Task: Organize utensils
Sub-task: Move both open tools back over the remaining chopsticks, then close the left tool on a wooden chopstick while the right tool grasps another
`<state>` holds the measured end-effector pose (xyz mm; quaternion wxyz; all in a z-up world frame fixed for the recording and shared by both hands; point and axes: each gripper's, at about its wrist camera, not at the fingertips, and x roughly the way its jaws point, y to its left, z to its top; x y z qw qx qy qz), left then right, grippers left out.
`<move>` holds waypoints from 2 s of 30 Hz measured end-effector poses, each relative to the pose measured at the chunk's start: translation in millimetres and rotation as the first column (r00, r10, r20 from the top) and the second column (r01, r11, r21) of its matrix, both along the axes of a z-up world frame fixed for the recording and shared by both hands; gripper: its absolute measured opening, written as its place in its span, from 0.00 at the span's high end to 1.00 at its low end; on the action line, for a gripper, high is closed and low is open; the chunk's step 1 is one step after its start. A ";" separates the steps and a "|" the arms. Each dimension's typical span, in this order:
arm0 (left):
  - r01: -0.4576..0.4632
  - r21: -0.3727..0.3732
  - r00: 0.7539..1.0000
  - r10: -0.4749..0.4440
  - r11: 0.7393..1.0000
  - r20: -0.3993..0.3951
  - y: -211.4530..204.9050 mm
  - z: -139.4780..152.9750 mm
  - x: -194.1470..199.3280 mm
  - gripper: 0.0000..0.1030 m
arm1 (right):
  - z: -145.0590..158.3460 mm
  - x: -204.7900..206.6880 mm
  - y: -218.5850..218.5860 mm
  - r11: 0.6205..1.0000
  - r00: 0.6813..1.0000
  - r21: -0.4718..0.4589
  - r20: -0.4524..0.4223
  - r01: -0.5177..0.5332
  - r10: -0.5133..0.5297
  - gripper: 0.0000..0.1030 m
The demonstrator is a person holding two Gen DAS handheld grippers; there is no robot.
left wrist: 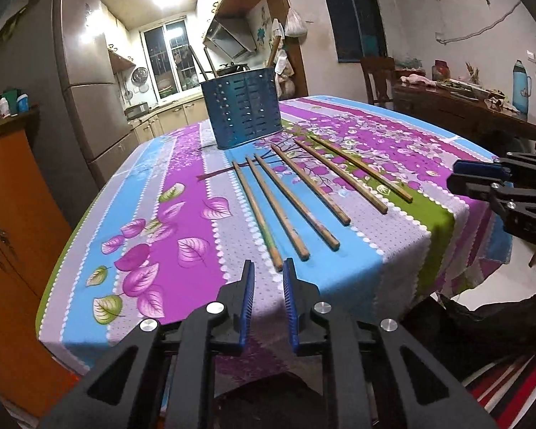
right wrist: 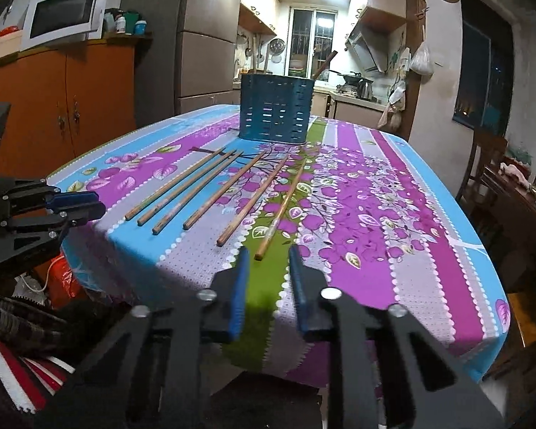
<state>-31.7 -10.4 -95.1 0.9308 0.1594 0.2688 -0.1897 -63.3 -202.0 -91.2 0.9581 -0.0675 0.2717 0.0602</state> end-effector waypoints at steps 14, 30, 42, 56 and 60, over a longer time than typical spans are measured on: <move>0.035 0.013 0.999 -0.035 0.999 0.008 -14.2 -7.3 1.4 0.82 | -6.0 11.7 26.6 0.994 0.995 -0.043 0.005 -0.096 0.097 0.90; -0.011 0.043 1.000 0.009 0.999 0.028 -14.1 -22.4 20.6 0.82 | -15.0 32.7 16.1 0.999 1.000 -0.044 -0.015 0.018 -0.018 0.89; -0.023 0.002 0.999 0.023 1.000 0.046 -12.0 -24.5 28.3 0.82 | -27.3 47.7 12.6 0.999 0.998 -0.017 -0.041 0.046 -0.046 0.89; -0.025 -0.079 1.000 0.026 0.997 0.013 -6.1 -25.7 29.9 0.91 | -27.9 47.6 9.0 0.996 0.995 0.042 -0.049 0.084 -0.082 0.91; -0.027 -0.083 0.999 0.029 0.996 0.023 -7.0 -26.4 28.5 0.91 | -27.8 46.9 9.7 0.995 0.996 0.055 -0.045 0.085 -0.083 0.94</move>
